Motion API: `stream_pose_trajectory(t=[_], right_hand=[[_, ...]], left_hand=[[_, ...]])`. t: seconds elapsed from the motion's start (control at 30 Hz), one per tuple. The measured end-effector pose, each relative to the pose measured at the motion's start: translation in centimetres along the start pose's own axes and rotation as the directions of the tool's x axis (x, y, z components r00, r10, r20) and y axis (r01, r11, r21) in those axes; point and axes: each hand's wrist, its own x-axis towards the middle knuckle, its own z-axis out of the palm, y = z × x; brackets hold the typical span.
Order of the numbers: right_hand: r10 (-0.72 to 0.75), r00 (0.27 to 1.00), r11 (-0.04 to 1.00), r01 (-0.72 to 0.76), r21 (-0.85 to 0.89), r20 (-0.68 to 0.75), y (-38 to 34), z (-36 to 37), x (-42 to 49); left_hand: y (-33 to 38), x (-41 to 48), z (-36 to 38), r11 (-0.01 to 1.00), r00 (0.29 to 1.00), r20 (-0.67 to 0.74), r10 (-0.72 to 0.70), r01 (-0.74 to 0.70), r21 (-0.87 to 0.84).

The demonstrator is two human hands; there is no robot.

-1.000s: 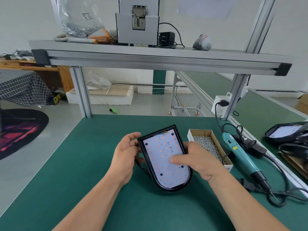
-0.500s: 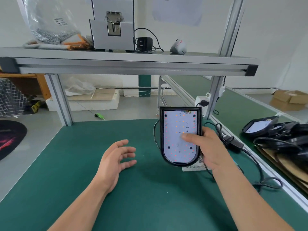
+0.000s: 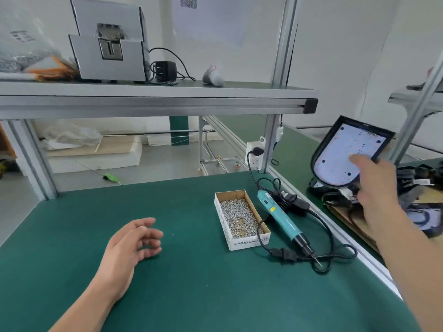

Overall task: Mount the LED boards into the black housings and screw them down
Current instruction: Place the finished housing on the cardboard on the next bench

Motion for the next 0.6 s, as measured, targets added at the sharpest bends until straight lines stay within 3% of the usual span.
stream_pose_trajectory(t=[0.27, 0.47, 0.6], right_hand=[[-0.037, 0.979, 0.989, 0.008, -0.145, -0.203, 0.7, -5.2, 7.1], [0.027, 0.917, 0.981, -0.1, -0.164, -0.397, 1.8, -6.5, 8.8], [-0.016, 0.929, 0.939, -0.113, -0.326, -0.369, 3.1, -7.0, 9.5]], left_hand=[[-0.3, 0.2, -0.2, 1.0, 1.0, 0.021, 0.017, -0.017, 0.002], [-0.4, 0.3, -0.4, 1.0, 0.999, 0.035, 0.013, -0.013, -0.003], [-0.5, 0.4, -0.5, 1.0, 0.999, 0.039, 0.013, -0.012, -0.013]])
